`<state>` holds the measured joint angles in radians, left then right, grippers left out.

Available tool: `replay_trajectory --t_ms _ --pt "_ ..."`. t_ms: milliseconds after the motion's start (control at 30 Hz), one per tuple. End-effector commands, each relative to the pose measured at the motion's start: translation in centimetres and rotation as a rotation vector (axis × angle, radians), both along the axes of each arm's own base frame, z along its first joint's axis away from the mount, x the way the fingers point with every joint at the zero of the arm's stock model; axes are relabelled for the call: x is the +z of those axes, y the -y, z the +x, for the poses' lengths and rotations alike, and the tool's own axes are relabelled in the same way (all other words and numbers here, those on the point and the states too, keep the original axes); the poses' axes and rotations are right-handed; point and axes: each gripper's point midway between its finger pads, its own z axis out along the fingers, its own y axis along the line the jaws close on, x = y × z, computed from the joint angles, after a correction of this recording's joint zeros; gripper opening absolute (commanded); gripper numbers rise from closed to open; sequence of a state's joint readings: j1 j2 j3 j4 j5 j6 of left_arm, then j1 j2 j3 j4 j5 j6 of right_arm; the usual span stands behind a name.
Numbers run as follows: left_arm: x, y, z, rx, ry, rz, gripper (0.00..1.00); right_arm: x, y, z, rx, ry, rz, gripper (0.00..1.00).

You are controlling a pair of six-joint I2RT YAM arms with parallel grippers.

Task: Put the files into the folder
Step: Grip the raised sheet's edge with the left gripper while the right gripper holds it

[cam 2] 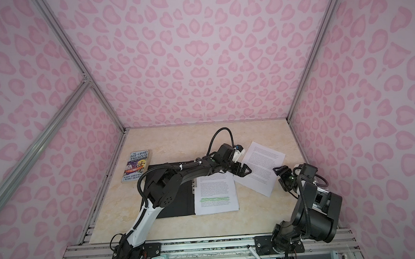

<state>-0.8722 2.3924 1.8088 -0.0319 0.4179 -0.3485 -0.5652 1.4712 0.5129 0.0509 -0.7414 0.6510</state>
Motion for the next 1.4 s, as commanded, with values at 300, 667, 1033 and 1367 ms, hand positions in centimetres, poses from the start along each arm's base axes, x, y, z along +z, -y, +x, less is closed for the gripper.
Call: replay_trajectory --t_ms 300,667,1033,1367 --pt "10.6 0.1 1.2 0.016 0.118 -0.094 0.97 -2.7 -0.4 -2.8 -0.044 -0.171 0.023 0.74" --pt "6.6 0.6 1.5 0.01 0.03 -0.02 0.97 -2.6 -0.3 -2.9 -0.048 -0.178 0.019 0.74" --pt "3.5 0.6 2.2 0.016 -0.061 0.007 0.96 -2.7 -0.6 -2.9 -0.043 -0.172 0.034 0.74" --pt "1.5 0.4 2.3 0.023 -0.113 0.02 0.96 -2.8 -0.5 -2.7 -0.056 -0.166 0.043 0.75"
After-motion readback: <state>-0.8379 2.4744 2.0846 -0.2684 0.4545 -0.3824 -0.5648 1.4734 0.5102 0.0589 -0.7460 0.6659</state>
